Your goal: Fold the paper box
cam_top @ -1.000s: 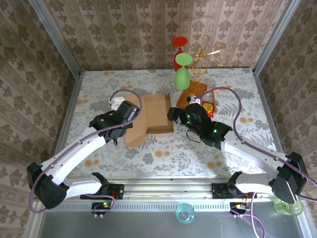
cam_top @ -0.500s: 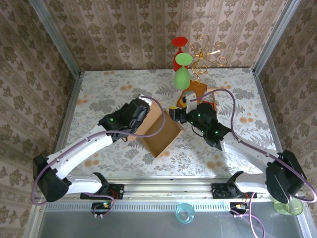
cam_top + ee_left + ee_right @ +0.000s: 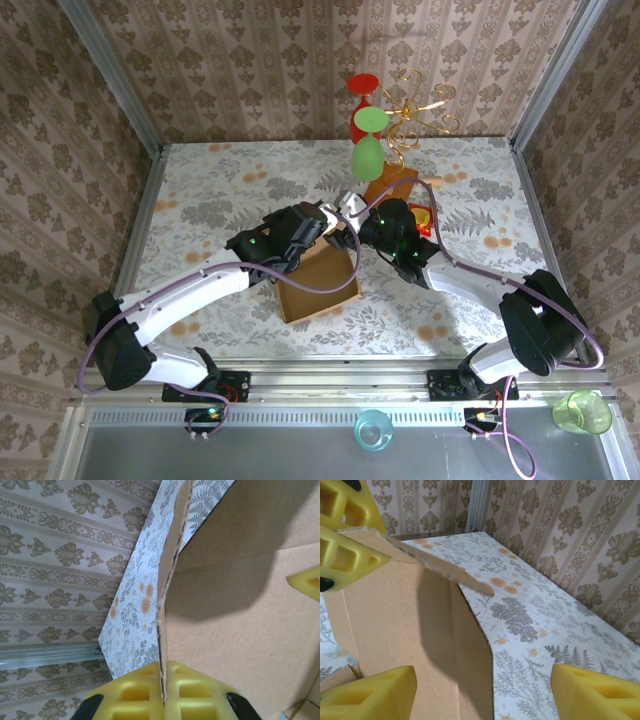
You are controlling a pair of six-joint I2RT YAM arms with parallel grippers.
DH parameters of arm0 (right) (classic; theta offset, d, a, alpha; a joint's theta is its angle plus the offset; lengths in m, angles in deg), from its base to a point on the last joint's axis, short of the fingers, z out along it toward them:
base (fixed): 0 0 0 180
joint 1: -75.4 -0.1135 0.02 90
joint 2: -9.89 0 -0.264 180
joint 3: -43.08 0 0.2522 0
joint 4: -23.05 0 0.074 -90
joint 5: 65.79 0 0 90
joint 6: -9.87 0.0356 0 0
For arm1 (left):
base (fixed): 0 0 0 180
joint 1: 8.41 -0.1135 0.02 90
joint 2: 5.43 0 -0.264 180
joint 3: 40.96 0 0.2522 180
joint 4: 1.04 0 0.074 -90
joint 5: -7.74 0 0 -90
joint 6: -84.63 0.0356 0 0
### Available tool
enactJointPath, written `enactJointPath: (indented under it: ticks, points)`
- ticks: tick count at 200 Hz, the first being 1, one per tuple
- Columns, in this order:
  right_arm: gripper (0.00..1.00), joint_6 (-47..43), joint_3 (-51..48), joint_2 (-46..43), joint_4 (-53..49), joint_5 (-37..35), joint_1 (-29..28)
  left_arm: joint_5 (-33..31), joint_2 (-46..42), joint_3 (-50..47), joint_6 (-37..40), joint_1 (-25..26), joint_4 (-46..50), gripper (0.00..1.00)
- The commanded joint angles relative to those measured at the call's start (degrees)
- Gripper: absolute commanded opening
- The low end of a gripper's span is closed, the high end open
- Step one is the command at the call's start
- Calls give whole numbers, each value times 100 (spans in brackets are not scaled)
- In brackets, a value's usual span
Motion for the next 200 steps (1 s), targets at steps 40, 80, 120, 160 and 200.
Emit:
enactJointPath:
  ticks: [40, 80, 120, 160, 200]
  points:
    - [43, -310, 473, 292, -279, 264, 35, -108, 69, 173, 346, 81, -169, 0]
    - [25, -300, 562, 378, -391, 228, 24, -143, 59, 155, 380, 96, -241, 0]
    - [1, -283, 497, 366, -458, 170, 17, 41, -116, 121, 179, 106, -469, 0]
    - [0, -16, 21, 165, 5, 178, 233, 739, -1252, -453, -1285, -220, -950, 76]
    - [0, 231, -334, 74, 99, 523, 523, 2471, -3104, -2066, -3057, -2056, -1126, 78]
